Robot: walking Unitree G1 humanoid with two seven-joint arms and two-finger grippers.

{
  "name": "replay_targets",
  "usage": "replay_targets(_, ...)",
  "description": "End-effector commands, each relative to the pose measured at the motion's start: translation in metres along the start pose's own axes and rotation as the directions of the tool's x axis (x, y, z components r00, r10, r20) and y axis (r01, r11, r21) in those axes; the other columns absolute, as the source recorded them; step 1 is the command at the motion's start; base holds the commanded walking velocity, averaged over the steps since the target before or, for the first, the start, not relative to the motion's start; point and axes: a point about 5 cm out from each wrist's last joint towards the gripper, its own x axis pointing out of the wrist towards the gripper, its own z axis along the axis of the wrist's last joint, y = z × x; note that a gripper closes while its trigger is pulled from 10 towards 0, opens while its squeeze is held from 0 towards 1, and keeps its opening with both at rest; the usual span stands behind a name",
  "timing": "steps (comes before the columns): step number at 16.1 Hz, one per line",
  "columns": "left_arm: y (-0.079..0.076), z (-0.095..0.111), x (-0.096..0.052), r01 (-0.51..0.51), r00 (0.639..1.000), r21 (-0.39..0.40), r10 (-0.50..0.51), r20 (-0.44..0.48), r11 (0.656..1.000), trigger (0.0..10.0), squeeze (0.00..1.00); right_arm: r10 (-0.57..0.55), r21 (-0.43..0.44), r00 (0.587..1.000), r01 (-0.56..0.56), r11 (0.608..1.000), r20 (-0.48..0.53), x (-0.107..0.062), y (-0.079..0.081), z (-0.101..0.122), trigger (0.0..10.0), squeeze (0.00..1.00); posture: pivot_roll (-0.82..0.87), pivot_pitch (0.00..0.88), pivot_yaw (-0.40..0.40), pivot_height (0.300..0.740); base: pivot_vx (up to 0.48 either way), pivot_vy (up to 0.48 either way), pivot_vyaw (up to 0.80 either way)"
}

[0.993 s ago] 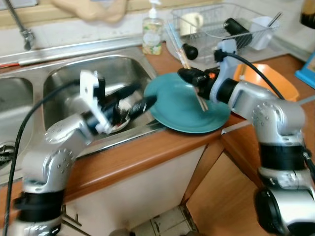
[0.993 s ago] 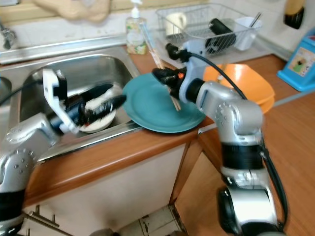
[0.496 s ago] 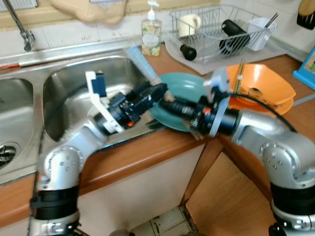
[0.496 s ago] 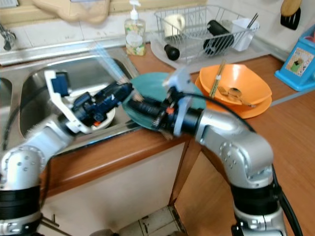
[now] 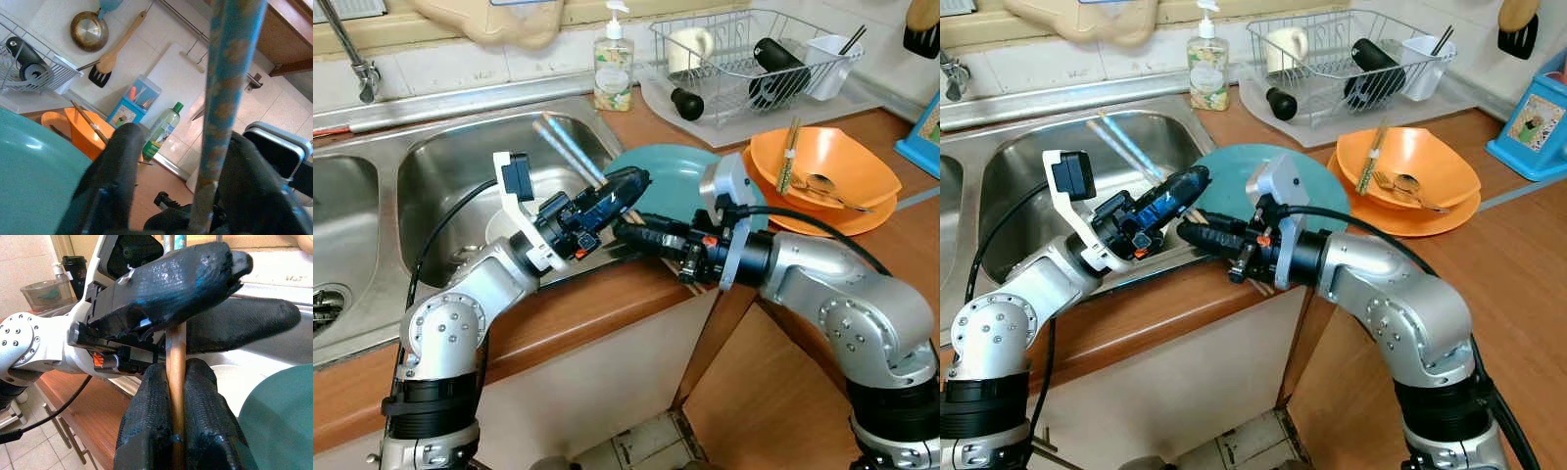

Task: Kitchen organization

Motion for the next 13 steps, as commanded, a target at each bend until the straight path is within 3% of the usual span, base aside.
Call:
replay_targets(1,0.0004,0.0006,-0.0034,0.0,1.0,-0.014,0.0,-0.001,1.0,0.0,0.0,-0.011,-0.01,1.0,0.011,1.0,0.003,-0.0003,-0.0011,-0.0003,0.0,0.0,-0.12,0.0,0.031,0.74,0.0,0.0,0.0)
replay_targets(12,-0.0004,-0.002,-0.0032,0.015,0.999,-0.023,-0.015,-0.028,1.0,0.0,0.0,-0.045,-0.016,0.999,0.045,0.999,0.004,0.0013,-0.0082,-0.0018,0.0,0.0,-0.12,0.0,0.036,0.74,0.0,0.0,0.0)
replay_targets(13,0.0003,-0.0025,-0.0031,0.013,0.999,-0.021,-0.014,-0.033,1.0,0.0,0.0,-0.052,-0.014,0.999,0.052,0.999,0.001,0.0013,-0.0089,-0.0022,0.5,0.0,-0.12,0.0,0.04,0.74,0.0,0.0,0.0)
